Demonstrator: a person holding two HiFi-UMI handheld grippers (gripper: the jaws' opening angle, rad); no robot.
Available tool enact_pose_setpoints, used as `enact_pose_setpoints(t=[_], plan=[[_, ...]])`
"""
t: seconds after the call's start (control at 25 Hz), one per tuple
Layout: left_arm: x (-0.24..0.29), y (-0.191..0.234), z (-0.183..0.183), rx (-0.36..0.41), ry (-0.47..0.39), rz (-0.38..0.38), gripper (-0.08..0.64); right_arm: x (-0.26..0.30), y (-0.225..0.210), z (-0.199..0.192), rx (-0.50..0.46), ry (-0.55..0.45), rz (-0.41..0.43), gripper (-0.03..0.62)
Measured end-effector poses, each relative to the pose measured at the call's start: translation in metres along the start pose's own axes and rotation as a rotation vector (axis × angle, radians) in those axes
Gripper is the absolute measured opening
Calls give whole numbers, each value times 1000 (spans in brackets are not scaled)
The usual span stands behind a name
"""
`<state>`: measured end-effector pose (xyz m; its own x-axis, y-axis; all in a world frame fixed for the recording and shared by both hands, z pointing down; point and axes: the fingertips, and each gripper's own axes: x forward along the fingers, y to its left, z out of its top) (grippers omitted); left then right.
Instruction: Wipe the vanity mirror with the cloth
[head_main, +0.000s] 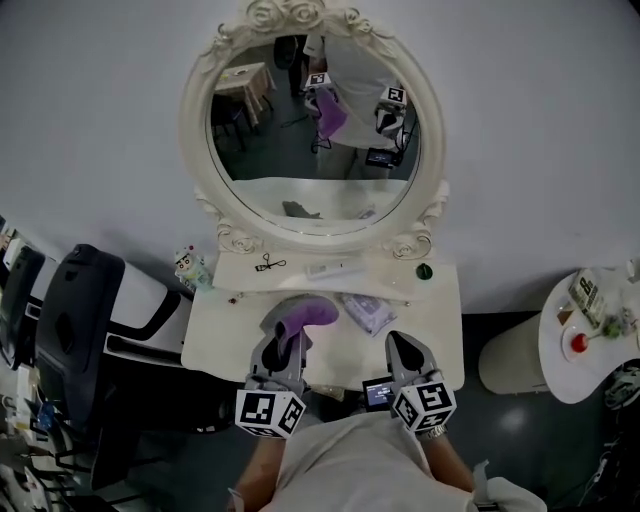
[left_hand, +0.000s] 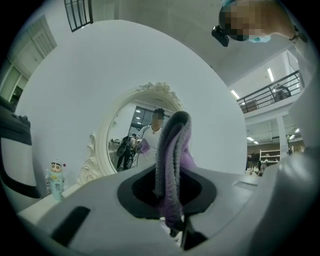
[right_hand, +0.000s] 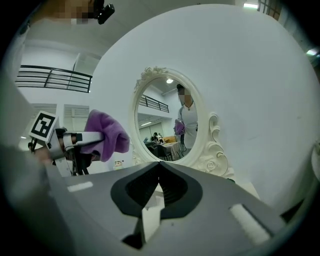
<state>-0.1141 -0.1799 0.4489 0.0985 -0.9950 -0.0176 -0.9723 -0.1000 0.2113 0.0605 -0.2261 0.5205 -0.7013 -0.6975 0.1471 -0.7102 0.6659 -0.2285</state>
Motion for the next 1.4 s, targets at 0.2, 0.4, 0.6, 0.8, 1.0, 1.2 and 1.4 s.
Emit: enact_pose_setpoints(t=[0.2, 0.4, 0.6, 0.8, 1.0, 1.2, 1.4], plan=[[42, -2, 19, -1, 18, -17, 55, 5, -23, 5, 31, -3, -49, 8], [93, 0, 61, 36, 22, -78, 55, 13, -32, 10, 60, -18, -115, 8], [150, 3, 123, 50, 4, -161, 55, 25, -36, 39, 65, -81, -156, 8], [204, -6, 182, 45, -7, -260, 55, 36, -49, 69, 75, -118, -206, 8], [250, -16, 243, 31, -11, -345, 55, 43, -55, 101, 4, -135, -234, 8], [284, -31, 281, 48, -17, -382, 55, 41, -60, 112, 24, -177, -277, 8], [305, -48, 289, 34, -11, -403, 55, 33, -68, 104, 66, -190, -332, 8]])
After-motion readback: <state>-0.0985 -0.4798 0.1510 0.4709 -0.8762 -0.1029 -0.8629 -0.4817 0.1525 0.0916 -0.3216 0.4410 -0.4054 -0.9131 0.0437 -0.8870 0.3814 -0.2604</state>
